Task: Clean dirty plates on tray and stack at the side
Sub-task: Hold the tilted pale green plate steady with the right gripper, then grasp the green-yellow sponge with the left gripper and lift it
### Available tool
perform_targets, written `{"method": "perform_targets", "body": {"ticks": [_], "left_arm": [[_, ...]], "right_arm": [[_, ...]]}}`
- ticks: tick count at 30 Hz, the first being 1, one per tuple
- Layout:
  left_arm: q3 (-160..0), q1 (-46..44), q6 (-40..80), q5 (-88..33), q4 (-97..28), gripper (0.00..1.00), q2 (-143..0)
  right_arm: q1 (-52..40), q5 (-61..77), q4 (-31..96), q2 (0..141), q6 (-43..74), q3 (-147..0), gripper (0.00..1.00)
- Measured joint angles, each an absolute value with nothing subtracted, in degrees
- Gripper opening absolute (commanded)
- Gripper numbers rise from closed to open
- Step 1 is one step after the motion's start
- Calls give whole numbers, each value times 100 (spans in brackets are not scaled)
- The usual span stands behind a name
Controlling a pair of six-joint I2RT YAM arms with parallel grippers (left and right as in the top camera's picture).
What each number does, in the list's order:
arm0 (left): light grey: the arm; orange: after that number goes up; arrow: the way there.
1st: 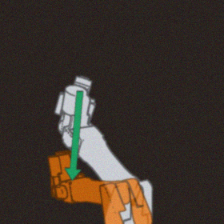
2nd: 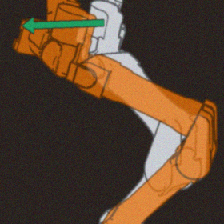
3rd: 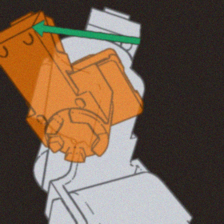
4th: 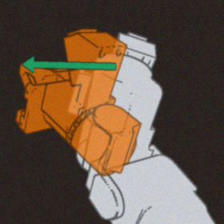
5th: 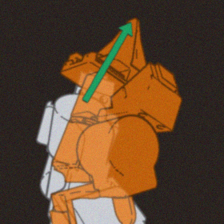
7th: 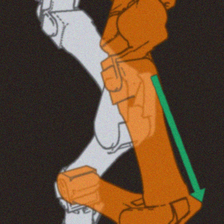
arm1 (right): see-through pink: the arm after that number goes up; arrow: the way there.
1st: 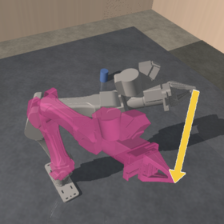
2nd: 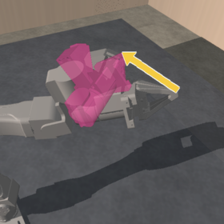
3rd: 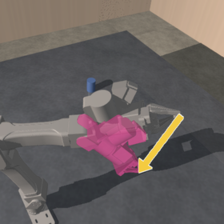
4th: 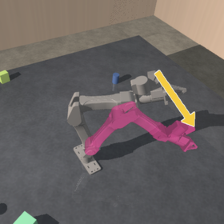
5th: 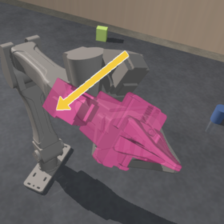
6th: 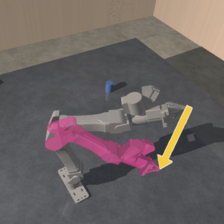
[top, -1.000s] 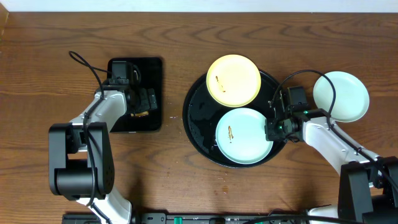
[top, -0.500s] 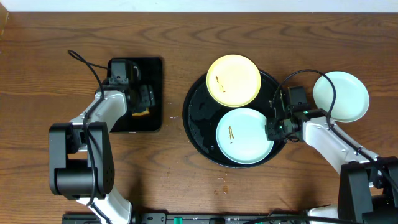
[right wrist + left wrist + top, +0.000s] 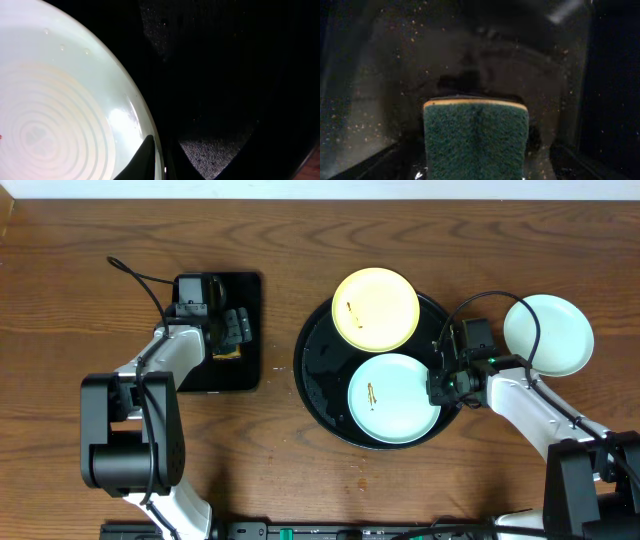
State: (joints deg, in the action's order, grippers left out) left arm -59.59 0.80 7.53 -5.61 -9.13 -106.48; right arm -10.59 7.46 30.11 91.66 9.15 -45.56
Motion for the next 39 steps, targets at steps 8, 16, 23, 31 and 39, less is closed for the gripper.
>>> {"method": "perform_targets", "body": {"ticks": [8,16,23,31,39], "left_arm": [[-5959,80,751,-561,-749,89,-10665],[-5988,75,733,-438,-438,33,-10971],[-6010,73,633,-344,-405,81,-11006],[-6163,64,576,-145,-972,72,-11004],[-6202,71,574,-73,-1243,8,-10978]], "right_arm": [[-1059,746,2993,9166,915,-4556,9],[-1059,744,2987,9166,915,-4556,9],[-1059,746,2989,9166,915,-4556,10],[-1059,746,2991,9166,915,-4556,10],[-1059,746,2991,9166,915,-4556,11]]}}
